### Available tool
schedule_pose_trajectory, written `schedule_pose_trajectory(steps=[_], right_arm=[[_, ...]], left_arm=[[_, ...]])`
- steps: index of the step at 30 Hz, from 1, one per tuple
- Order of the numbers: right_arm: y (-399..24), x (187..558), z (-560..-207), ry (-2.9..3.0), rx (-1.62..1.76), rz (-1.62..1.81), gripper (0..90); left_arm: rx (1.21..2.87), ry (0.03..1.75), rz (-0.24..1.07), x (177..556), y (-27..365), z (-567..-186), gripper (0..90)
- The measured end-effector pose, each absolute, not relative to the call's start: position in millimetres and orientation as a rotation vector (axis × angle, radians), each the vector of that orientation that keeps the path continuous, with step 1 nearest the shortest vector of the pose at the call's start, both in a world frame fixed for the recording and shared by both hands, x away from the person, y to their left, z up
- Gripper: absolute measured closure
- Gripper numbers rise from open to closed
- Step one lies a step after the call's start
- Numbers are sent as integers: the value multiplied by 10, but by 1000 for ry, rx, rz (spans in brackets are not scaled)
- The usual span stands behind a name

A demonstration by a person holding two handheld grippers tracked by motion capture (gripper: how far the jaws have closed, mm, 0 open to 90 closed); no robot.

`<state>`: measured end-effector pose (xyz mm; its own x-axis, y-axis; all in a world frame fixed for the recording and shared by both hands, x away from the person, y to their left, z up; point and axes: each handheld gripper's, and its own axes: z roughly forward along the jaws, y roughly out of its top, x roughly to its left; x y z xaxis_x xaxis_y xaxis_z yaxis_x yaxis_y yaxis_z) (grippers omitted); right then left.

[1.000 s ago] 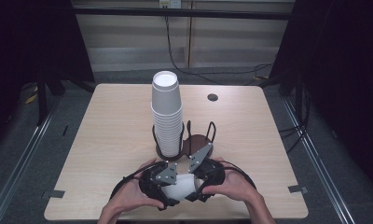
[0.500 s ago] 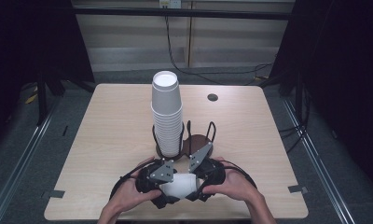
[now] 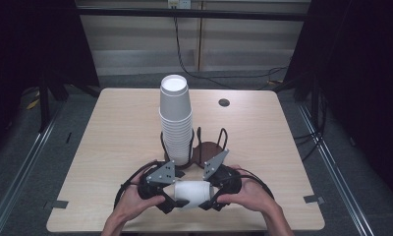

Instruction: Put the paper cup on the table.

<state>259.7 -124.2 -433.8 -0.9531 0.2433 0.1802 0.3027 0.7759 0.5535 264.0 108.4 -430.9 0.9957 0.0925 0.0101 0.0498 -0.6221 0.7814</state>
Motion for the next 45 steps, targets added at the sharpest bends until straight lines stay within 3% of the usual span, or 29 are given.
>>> schedule_pose_trajectory(steps=[31,45], right_arm=[[-1545,2625,-4366,-2735,-690,-1367,239],[-1659,2558,-4517,-2571,-741,-1607,239]], left_arm=[[2040,275,104,2563,1413,-4383,158],[1964,300,64,2566,1419,-4494,158]])
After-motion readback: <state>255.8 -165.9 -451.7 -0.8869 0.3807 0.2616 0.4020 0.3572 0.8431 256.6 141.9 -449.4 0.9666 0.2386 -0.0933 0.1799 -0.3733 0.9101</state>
